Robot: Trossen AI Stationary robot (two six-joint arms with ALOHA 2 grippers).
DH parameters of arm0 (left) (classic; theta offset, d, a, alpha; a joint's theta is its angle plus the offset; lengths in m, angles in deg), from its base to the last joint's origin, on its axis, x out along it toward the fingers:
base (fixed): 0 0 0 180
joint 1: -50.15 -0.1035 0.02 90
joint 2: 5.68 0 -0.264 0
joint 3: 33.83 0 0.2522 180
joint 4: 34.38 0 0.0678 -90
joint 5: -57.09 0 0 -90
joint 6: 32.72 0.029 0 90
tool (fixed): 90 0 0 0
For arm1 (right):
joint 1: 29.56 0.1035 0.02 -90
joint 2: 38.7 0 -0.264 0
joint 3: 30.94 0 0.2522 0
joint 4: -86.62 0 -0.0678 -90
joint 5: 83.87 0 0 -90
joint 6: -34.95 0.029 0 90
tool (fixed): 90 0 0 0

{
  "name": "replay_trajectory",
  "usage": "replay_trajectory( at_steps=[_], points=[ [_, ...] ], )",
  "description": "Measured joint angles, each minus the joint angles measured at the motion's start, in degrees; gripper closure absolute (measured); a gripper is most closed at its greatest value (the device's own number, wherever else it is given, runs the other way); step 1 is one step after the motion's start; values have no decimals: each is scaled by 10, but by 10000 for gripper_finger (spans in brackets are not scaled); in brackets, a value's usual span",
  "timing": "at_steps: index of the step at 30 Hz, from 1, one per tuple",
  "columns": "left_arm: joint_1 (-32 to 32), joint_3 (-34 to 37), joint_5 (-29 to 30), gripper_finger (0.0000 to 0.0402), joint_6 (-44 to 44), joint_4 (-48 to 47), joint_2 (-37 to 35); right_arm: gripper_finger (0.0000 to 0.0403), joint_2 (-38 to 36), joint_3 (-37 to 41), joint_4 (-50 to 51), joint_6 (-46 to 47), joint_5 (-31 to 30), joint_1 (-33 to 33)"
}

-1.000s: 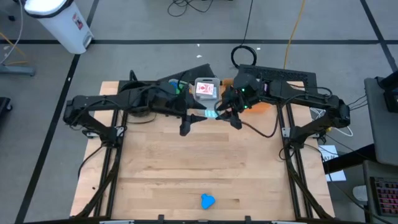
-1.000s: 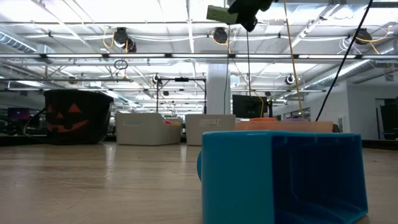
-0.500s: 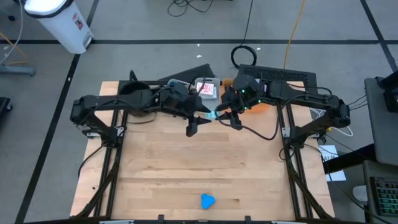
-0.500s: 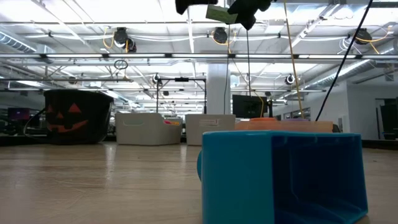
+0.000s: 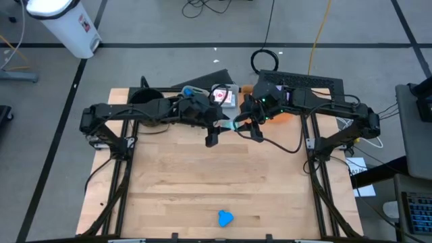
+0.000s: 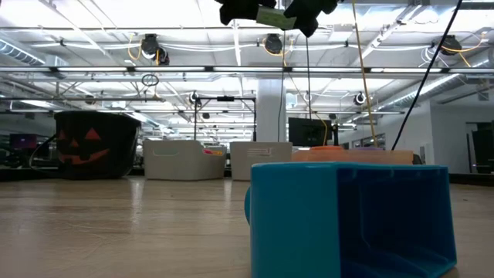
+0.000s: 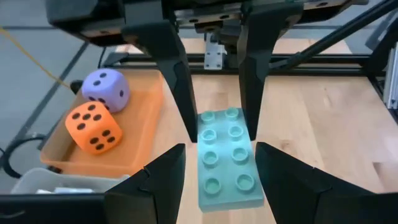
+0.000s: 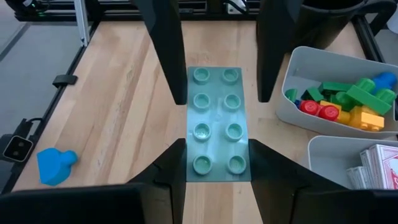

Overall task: Pick & Place Toys
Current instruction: Put the light blue game piece into the left gray bin

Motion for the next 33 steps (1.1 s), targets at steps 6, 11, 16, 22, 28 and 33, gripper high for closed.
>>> replay_trajectory(
  at_steps=[6,11,16,22,28,33],
  points=[
    [-6,0,-18,199,-15,-14,0,280,0,0,-1,0,0,0],
    [-7,0,-26,199,-22,-17,0,280,0,0,-12,0,1,0],
    [-11,0,-33,199,-36,-17,0,280,0,0,-27,4,1,0],
    [-11,0,-34,199,-42,-8,0,280,0,0,-21,3,1,0],
    [-11,0,-45,199,-47,-10,0,280,0,0,-22,3,-1,0],
    [-11,0,-45,204,-53,-10,0,280,0,0,-22,4,-1,0]
  ],
)
